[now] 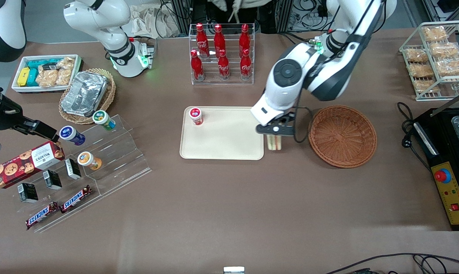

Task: Place sandwich from basket to tray
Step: 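Carry the sandwich over the cream tray and lower it onto it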

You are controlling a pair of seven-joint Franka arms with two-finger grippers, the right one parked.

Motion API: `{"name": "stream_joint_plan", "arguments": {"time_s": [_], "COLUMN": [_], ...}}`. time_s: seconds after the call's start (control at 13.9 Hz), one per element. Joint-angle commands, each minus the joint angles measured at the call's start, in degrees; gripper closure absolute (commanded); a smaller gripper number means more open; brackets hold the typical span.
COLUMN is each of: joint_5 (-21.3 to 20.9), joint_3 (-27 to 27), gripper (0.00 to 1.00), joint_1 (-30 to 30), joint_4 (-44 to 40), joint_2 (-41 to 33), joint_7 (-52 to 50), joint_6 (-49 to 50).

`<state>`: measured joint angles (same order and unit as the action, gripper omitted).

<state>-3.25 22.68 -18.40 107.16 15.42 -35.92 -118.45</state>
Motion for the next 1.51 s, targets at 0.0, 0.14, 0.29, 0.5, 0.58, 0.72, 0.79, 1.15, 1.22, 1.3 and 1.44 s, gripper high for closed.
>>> {"name": "stream_joint_plan", "arguments": {"time_s": [0.0, 0.14, 0.29, 0.5, 0.58, 0.72, 0.79, 1.15, 1.22, 1.3, 1.44], "joint_5": [-3.0, -5.7, -6.2, -8.8, -9.7, -12.1, -13.0, -14.5, -14.4, -14.3, -13.9], "joint_3": [-0.7, -0.7, -0.7, -0.8, -0.8, -0.8, -0.7, -0.8, -0.8, -0.7, -0.7], "gripper": [1.0, 1.0, 1.0, 1.0, 1.0, 1.0, 1.0, 0.01, 0.01, 0.01, 0.01], "joint_1": [-4.2, -5.8, -6.3, -7.4, -7.5, -7.6, -7.6, -7.4, -6.9, -6.2, -4.9], "joint_4": [-0.5, -0.4, -0.1, 1.5, 1.6, 1.6, 1.6, 2.1, 1.2, -0.6, -3.6], "joint_2": [3.1, 5.4, 6.9, 9.4, 10.1, 11.3, 11.8, 11.6, 10.6, 9.6, 7.1], "joint_7": [-5.5, -9.2, -9.5, -10.1, -11.0, -12.8, -13.5, -13.3, -13.3, -13.1, -13.1], "joint_6": [-4.4, -7.3, -8.6, -13.0, -14.1, -14.8, -14.9, -12.3, -8.0, -4.6, 2.0]}}
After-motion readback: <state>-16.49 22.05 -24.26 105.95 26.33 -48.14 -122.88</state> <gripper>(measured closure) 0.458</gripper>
